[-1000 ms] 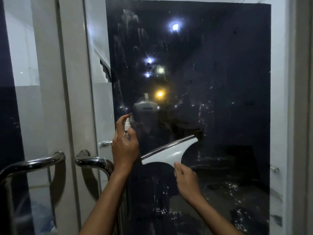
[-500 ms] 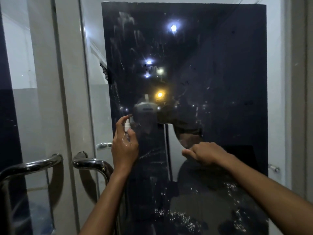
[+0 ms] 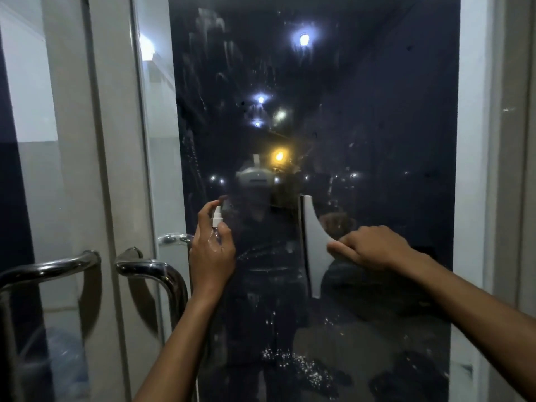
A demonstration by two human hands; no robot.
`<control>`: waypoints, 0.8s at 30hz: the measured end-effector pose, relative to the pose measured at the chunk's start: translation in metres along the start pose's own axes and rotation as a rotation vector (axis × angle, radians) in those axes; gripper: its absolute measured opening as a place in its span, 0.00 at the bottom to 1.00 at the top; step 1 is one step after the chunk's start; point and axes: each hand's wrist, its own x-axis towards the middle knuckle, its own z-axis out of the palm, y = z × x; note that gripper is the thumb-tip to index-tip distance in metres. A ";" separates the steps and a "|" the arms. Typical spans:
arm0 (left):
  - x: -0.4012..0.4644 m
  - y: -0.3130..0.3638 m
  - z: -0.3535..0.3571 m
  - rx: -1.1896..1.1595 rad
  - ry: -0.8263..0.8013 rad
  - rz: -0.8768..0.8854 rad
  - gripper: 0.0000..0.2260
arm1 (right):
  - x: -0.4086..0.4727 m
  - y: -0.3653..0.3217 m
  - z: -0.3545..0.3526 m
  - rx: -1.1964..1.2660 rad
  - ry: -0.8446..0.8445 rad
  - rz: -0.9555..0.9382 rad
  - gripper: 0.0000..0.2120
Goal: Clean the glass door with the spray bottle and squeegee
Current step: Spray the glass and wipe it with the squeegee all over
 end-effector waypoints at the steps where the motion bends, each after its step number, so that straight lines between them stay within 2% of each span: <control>1: -0.003 0.002 0.002 0.013 0.005 -0.005 0.17 | 0.006 -0.012 -0.002 -0.015 0.022 -0.039 0.44; 4: -0.017 0.010 0.012 0.031 0.005 -0.023 0.18 | 0.022 -0.049 0.000 -0.086 0.030 -0.123 0.35; 7: -0.029 0.018 0.027 0.030 -0.018 -0.032 0.18 | 0.025 -0.050 0.006 -0.081 -0.015 -0.058 0.31; 11: -0.037 0.018 0.041 0.040 -0.034 -0.050 0.16 | 0.006 0.012 0.012 0.038 -0.082 0.115 0.31; 15: -0.042 0.024 0.056 0.049 -0.050 -0.063 0.16 | -0.029 0.085 0.011 0.006 -0.134 0.253 0.36; 19: -0.043 0.034 0.067 0.016 -0.087 -0.047 0.18 | -0.050 0.110 0.008 0.001 -0.145 0.323 0.32; 21: -0.043 0.035 0.070 0.016 -0.101 -0.039 0.16 | -0.055 0.106 0.007 0.045 -0.126 0.317 0.29; 24: -0.037 0.037 0.071 0.008 -0.096 -0.005 0.16 | -0.050 0.089 -0.001 0.229 0.050 0.303 0.29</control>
